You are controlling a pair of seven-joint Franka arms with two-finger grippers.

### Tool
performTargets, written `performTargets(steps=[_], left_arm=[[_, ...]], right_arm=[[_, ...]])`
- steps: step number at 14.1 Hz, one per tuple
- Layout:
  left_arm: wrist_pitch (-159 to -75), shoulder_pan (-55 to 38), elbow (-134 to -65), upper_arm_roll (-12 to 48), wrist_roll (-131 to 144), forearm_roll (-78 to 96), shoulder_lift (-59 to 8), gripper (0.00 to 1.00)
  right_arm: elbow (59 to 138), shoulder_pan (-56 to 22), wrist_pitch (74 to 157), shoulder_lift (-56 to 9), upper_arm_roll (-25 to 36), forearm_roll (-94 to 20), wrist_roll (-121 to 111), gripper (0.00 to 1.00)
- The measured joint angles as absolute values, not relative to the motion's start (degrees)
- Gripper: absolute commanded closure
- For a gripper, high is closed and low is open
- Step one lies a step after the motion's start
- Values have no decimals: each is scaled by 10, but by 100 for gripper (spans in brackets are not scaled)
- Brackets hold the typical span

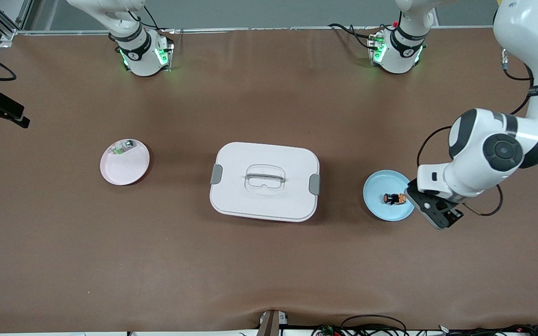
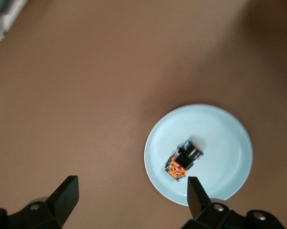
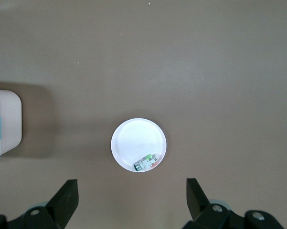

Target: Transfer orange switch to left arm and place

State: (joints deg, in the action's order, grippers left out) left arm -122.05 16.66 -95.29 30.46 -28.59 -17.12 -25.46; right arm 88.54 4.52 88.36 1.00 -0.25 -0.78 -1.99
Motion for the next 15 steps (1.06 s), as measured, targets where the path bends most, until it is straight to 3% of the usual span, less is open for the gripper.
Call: performTargets(steps=[5, 15], left_arm=[[-1098, 164, -857, 322, -105, -117, -236, 0], [-1000, 164, -844, 328, 138, -114, -178, 0]], right_arm=[[885, 45, 884, 10, -3, -8, -20, 0], [884, 45, 884, 9, -3, -8, -20, 0]])
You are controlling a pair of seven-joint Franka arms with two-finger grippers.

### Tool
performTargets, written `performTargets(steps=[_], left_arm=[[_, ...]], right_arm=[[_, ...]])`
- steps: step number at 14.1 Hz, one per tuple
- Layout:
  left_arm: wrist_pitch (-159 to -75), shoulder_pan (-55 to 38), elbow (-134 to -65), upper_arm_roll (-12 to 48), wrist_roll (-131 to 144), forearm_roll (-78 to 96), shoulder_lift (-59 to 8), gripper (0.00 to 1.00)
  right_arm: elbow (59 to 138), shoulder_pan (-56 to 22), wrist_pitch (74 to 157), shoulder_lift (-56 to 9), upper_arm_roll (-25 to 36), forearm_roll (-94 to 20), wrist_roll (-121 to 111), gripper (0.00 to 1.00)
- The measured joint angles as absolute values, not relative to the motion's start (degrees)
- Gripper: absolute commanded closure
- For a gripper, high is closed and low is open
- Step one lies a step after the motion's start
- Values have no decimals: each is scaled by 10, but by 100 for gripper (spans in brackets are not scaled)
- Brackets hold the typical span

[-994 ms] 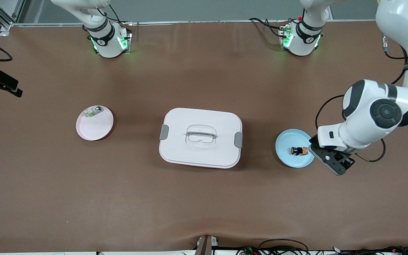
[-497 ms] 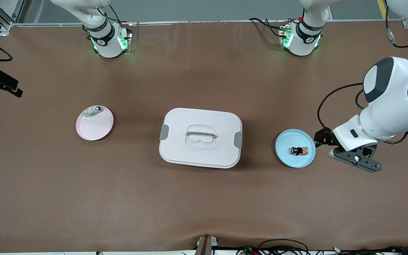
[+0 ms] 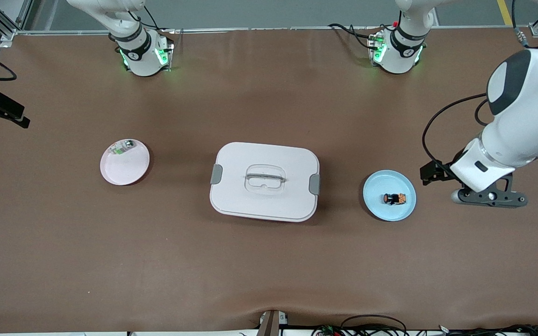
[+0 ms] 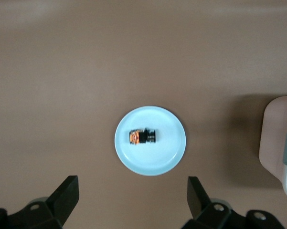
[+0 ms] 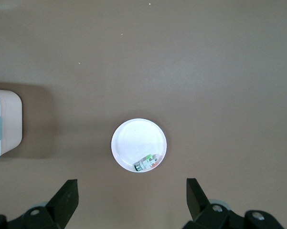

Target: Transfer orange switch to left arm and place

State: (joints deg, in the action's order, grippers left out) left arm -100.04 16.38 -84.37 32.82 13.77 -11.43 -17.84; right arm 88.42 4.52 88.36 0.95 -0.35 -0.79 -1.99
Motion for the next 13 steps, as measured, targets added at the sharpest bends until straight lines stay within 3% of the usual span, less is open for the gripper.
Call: performTargets(steps=[4, 13], left_arm=[[-985, 160, -844, 316, 162, -114, -158, 0], [-884, -1, -842, 101, 130, -60, -39, 0]], right_arm=[[884, 45, 884, 9, -4, -8, -20, 0], [883, 45, 884, 9, -4, -8, -20, 0]])
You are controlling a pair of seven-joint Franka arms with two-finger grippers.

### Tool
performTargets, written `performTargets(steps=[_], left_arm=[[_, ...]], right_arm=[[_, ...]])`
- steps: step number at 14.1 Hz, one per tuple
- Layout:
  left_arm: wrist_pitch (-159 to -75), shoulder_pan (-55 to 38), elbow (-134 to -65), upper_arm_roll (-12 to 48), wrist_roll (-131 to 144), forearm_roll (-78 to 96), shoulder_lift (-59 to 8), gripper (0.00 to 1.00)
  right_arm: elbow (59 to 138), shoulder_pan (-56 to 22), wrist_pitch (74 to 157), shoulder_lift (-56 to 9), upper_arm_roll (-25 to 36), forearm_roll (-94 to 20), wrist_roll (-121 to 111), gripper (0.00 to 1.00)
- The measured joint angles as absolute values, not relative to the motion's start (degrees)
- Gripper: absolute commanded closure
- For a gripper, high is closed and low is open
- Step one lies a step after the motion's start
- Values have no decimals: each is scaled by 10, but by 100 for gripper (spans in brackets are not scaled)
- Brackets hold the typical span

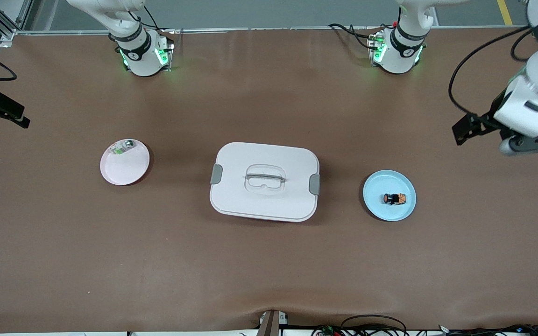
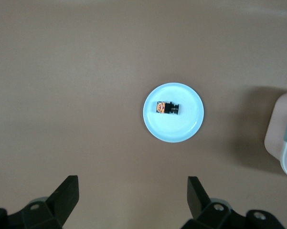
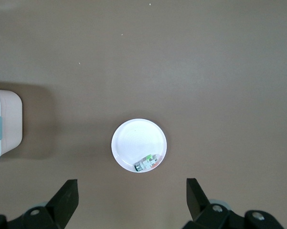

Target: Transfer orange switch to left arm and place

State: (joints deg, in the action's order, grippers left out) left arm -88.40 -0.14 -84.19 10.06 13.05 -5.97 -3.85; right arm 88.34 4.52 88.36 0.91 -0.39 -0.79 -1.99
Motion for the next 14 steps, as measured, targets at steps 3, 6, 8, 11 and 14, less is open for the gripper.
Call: performTargets(steps=[3, 6, 8, 11, 14], left_arm=[[-874, -30, -842, 32, 65, -28, -19, 0], [-865, -37, -842, -3, 20, -11, -9, 0], [-859, -38, -842, -5, 14, -10, -5, 0], [-840, -39, -842, -5, 13, -10, -2, 0], [-835, -39, -842, -5, 0, -10, -1, 0]], right_arm=[[883, 45, 884, 9, -4, -8, -20, 0], [883, 45, 884, 9, -4, -8, -20, 0], [881, 45, 884, 9, -4, -8, -20, 0], [878, 45, 884, 9, -4, -8, -20, 0], [877, 45, 884, 9, -4, -8, -20, 0]])
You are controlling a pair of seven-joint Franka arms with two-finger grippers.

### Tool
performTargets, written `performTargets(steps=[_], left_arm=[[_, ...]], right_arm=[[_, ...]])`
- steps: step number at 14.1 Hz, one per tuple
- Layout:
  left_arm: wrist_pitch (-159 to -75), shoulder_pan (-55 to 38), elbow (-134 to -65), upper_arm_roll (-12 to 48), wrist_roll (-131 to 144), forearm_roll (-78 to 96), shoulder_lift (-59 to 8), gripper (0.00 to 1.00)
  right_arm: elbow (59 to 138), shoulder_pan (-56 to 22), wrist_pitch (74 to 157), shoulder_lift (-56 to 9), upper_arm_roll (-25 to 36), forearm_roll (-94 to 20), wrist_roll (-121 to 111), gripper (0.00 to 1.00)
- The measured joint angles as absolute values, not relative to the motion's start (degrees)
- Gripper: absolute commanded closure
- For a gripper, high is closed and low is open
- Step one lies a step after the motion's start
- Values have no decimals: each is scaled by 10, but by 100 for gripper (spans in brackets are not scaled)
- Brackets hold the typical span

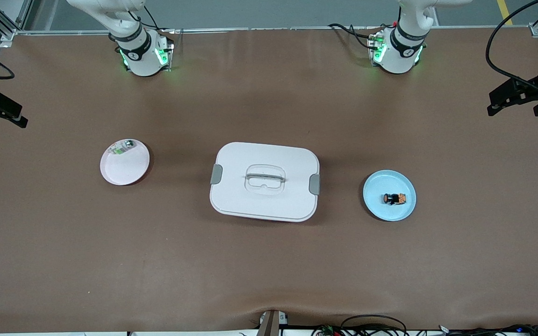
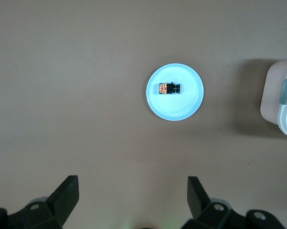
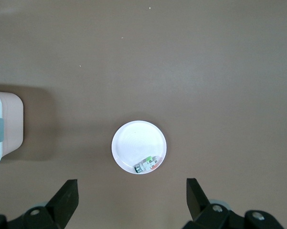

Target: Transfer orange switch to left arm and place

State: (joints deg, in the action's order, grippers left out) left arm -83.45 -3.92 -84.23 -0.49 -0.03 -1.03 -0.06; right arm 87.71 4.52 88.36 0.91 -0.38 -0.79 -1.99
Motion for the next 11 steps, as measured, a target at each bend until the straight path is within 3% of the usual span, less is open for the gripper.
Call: performTargets(steps=[11], left_arm=[[-834, -38, -842, -9, 6, -10, 3, 0]], right_arm=[[877, 45, 884, 4, -5, -8, -20, 0]])
